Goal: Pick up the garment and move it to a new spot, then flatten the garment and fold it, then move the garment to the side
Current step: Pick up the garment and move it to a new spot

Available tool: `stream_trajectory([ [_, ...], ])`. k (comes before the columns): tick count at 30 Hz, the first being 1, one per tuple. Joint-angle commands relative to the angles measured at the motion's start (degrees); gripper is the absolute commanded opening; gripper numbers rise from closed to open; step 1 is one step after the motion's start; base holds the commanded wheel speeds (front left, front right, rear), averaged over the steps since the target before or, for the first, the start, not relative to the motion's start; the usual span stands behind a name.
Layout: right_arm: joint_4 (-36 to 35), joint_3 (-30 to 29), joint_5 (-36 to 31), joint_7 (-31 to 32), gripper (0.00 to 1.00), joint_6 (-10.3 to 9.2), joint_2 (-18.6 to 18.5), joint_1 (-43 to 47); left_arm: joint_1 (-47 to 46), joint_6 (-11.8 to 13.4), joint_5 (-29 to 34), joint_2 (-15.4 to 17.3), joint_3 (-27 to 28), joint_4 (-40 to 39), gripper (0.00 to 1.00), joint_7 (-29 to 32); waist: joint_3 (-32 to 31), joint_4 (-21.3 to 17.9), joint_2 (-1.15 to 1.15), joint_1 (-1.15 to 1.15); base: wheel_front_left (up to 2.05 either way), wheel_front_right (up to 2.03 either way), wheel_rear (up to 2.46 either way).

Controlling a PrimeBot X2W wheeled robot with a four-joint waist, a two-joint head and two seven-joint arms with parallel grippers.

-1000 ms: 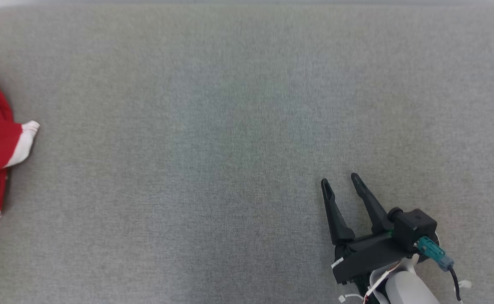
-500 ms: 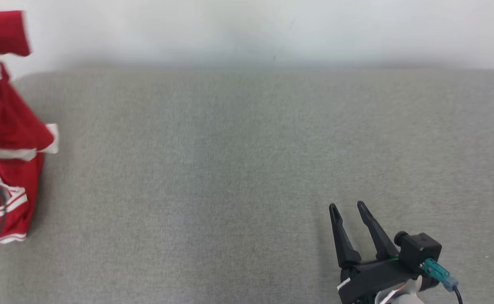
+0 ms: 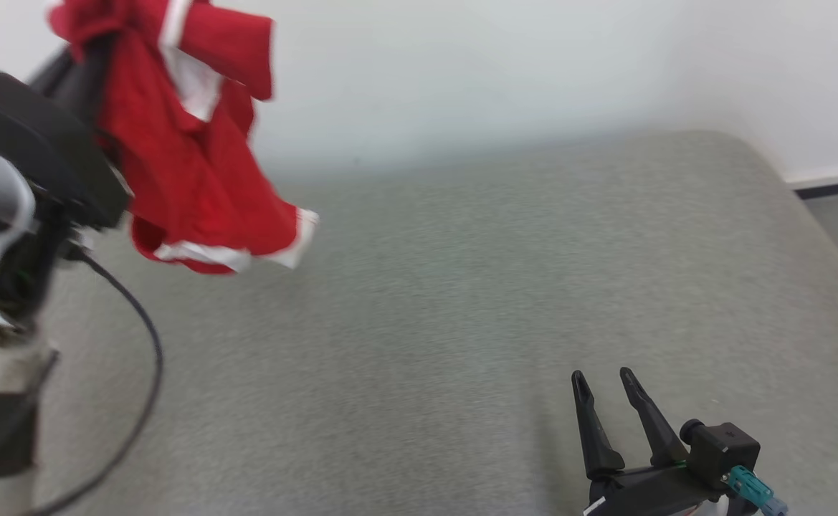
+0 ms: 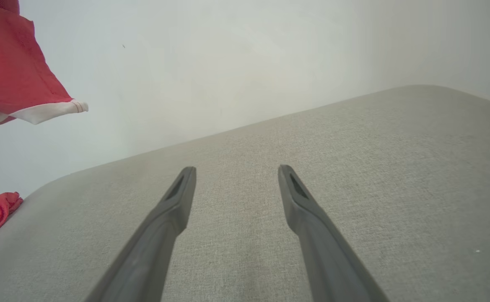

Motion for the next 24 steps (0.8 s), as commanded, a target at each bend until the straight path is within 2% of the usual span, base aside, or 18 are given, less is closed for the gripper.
stream_trajectory([
  [1,-0.49,-0.27,-0.90,0.13,1.00,-0.12,-0.04,0.89,2.19,0.04,-0.35,-1.25,-0.84,-1.17,0.00,-0.48,-2.40,-6.40,0.01,0.01,0.00,0.00,0.00],
  [7,-2.33,-1.43,-2.11,1.17,1.00,-0.12,-0.03,2.14,8.24,0.45,-0.40,-5.09,-3.87,-3.63,0.00,-2.83,-2.02,-11.04,0.01,0.01,0.00,0.00,0.00],
  [11,-3.50,-1.92,-2.68,2.13,1.00,-0.12,-0.04,2.95,13.15,1.10,-1.91,-9.28,-5.19,-2.51,0.00,-6.20,-1.29,-12.70,0.01,0.01,0.00,0.00,0.00],
  [16,-4.88,-1.96,-2.75,3.14,1.00,-0.12,-0.04,3.65,19.38,1.40,-1.13,-13.31,-6.77,4.91,0.00,-12.98,-0.64,-13.82,0.01,0.01,0.00,0.00,0.00],
  [17,-4.88,-1.96,-2.75,3.14,1.00,-0.12,-0.04,3.65,19.38,1.40,-1.13,-13.31,-6.77,4.91,0.00,-12.98,-0.64,-13.82,0.01,0.01,0.00,0.00,0.00],
  [23,-5.92,-1.85,-3.37,4.40,1.00,-0.12,-0.03,4.46,23.90,2.41,6.04,-14.61,-11.07,18.91,0.00,-22.67,-0.26,-13.83,0.01,0.01,0.00,0.00,0.00],
  [24,-6.07,-1.80,-3.39,4.44,1.00,-0.12,-0.03,4.63,23.86,2.51,7.75,-14.53,-11.97,20.71,0.04,-24.96,-0.24,-13.71,0.01,0.01,0.00,0.00,0.00],
])
